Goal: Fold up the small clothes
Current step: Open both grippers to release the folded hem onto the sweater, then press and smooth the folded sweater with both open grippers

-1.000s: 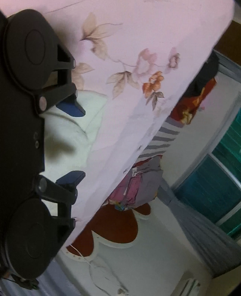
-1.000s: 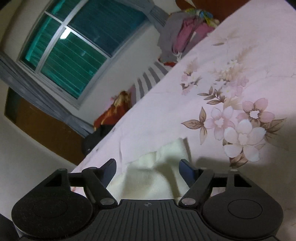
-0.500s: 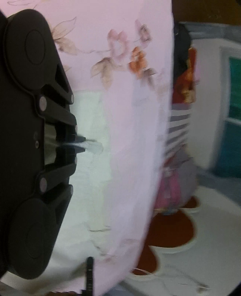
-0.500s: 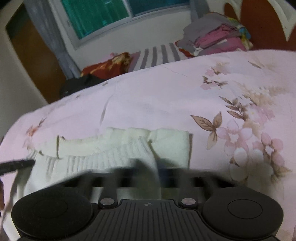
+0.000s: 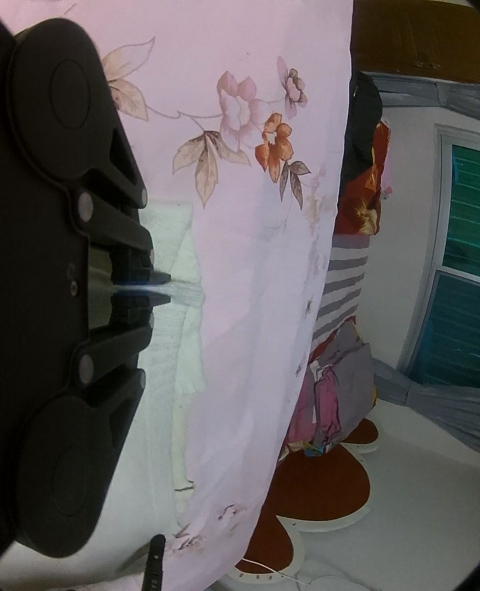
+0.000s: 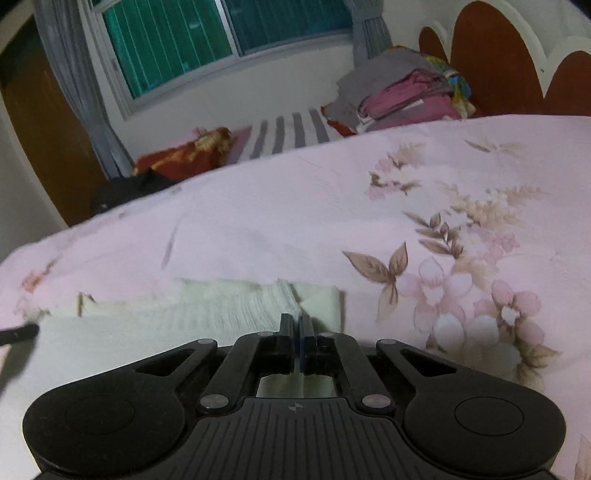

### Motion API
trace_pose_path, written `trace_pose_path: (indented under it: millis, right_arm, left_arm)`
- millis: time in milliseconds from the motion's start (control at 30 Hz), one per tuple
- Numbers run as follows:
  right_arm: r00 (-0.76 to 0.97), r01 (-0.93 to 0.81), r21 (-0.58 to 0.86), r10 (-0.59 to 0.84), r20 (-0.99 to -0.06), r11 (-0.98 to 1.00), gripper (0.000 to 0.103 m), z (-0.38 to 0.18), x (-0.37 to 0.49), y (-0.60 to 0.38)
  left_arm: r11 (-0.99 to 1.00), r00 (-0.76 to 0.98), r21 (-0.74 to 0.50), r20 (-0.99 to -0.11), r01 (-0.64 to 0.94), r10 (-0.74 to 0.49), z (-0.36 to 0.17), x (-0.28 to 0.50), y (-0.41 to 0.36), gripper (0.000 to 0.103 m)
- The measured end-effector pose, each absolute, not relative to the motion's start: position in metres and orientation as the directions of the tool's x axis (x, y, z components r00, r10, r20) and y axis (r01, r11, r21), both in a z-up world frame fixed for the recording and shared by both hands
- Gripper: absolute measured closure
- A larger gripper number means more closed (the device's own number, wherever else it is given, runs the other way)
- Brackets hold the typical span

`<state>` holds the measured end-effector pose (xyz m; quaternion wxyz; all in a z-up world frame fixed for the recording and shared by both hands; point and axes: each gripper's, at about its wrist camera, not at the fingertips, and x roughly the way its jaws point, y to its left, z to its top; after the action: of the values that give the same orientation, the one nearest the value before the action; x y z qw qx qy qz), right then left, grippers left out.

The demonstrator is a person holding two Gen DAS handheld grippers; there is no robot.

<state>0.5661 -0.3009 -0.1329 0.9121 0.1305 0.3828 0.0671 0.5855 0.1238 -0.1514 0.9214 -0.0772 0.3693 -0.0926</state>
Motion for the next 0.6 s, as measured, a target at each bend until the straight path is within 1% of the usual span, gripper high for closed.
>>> trace_pose_path:
  millis: [67, 100, 133, 167, 200, 233, 267, 300, 333, 367, 433, 500, 567, 600]
  right_arm:
    - [0.697, -0.016, 0.281, 0.212, -0.685, 0.96, 0.102, -0.132, 0.566, -0.301]
    - [0.698, -0.012, 0.273, 0.203, -0.687, 0.962, 0.101, -0.129, 0.566, -0.301]
    - [0.71, -0.001, 0.24, 0.17, -0.684, 0.971, 0.095, -0.123, 0.563, -0.299]
    - [0.732, 0.016, 0.218, 0.137, -0.668, 0.976, 0.072, -0.116, 0.558, -0.298]
    - [0.76, 0.01, 0.228, 0.141, -0.635, 0.974, 0.059, -0.109, 0.551, -0.296]
    - [0.774, -0.027, 0.256, 0.183, -0.606, 0.966, 0.059, -0.104, 0.545, -0.292]
    - [0.771, -0.065, 0.257, 0.212, -0.601, 0.964, 0.059, -0.101, 0.543, -0.282]
    - [0.763, -0.113, 0.234, 0.235, -0.602, 0.966, 0.059, -0.1, 0.542, -0.266]
    - [0.75, -0.168, 0.226, 0.273, -0.602, 0.96, 0.059, -0.101, 0.542, -0.251]
    - [0.726, -0.234, 0.232, 0.328, -0.604, 0.944, 0.059, -0.103, 0.541, -0.234]
    - [0.669, -0.335, 0.229, 0.402, -0.625, 0.914, 0.059, -0.108, 0.542, -0.204]
    - [0.633, -0.401, 0.213, 0.438, -0.639, 0.891, 0.06, -0.113, 0.54, -0.185]
    - [0.63, -0.399, 0.214, 0.436, -0.642, 0.892, 0.06, -0.116, 0.542, -0.181]
    - [0.647, -0.377, 0.197, 0.41, -0.643, 0.905, 0.06, -0.118, 0.546, -0.185]
  left_arm:
    - [0.976, 0.713, -0.19, -0.67, 0.101, -0.205, -0.146, 0.582, 0.124, 0.085]
    - [0.981, 0.732, -0.172, -0.657, 0.091, -0.183, -0.139, 0.576, 0.125, 0.079]
    - [0.984, 0.757, -0.149, -0.63, 0.101, -0.173, -0.13, 0.567, 0.124, 0.079]
    - [0.983, 0.769, -0.146, -0.613, 0.115, -0.181, -0.124, 0.56, 0.121, 0.077]
    - [0.978, 0.772, -0.16, -0.602, 0.134, -0.204, -0.12, 0.554, 0.115, 0.077]
    - [0.969, 0.761, -0.177, -0.601, 0.172, -0.244, -0.119, 0.55, 0.104, 0.074]
    - [0.959, 0.742, -0.172, -0.608, 0.226, -0.284, -0.119, 0.547, 0.088, 0.072]
    - [0.949, 0.727, -0.15, -0.614, 0.276, -0.308, -0.121, 0.543, 0.071, 0.071]
    - [0.94, 0.717, -0.125, -0.617, 0.318, -0.325, -0.124, 0.539, 0.053, 0.067]
    - [0.933, 0.714, -0.111, -0.615, 0.341, -0.334, -0.127, 0.536, 0.039, 0.065]
    - [0.919, 0.704, -0.114, -0.608, 0.379, -0.366, -0.133, 0.532, 0.021, 0.058]
    - [0.92, 0.703, -0.096, -0.616, 0.381, -0.355, -0.14, 0.533, 0.014, 0.052]
    - [0.942, 0.721, -0.046, -0.631, 0.334, -0.286, -0.147, 0.542, 0.019, 0.05]
    - [0.955, 0.735, -0.025, -0.633, 0.296, -0.244, -0.149, 0.547, 0.028, 0.049]
